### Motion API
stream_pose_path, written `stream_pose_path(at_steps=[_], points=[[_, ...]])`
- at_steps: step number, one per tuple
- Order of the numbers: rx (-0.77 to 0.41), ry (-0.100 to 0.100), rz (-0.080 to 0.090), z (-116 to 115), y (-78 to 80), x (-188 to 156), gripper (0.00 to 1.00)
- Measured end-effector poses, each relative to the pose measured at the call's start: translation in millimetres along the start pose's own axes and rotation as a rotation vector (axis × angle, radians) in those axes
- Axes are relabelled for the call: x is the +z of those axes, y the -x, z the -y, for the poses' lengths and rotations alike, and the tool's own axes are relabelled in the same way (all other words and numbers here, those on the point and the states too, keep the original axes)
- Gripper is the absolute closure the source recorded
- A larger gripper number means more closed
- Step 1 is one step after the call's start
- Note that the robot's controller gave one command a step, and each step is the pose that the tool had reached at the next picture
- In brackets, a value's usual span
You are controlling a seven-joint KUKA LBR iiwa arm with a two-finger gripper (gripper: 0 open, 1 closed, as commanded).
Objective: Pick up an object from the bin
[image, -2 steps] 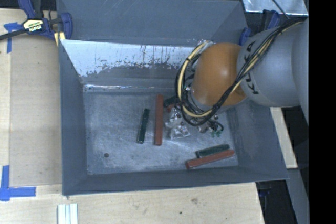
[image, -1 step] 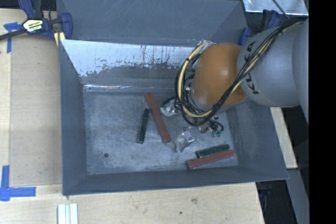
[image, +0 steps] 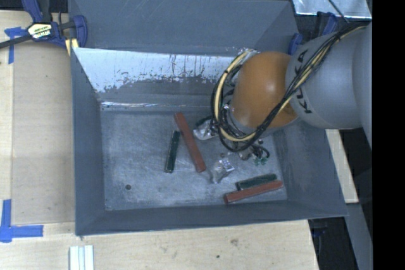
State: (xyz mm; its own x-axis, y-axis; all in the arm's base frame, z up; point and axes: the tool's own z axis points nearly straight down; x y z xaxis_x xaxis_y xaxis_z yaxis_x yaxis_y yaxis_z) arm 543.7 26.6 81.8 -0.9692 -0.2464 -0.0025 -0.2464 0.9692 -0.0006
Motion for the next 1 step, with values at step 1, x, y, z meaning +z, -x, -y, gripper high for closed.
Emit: stream_pose_path(at_steps=[1], points=[[-0.313,0.001,0.003,-60.5,16.9,0.2,1.00]])
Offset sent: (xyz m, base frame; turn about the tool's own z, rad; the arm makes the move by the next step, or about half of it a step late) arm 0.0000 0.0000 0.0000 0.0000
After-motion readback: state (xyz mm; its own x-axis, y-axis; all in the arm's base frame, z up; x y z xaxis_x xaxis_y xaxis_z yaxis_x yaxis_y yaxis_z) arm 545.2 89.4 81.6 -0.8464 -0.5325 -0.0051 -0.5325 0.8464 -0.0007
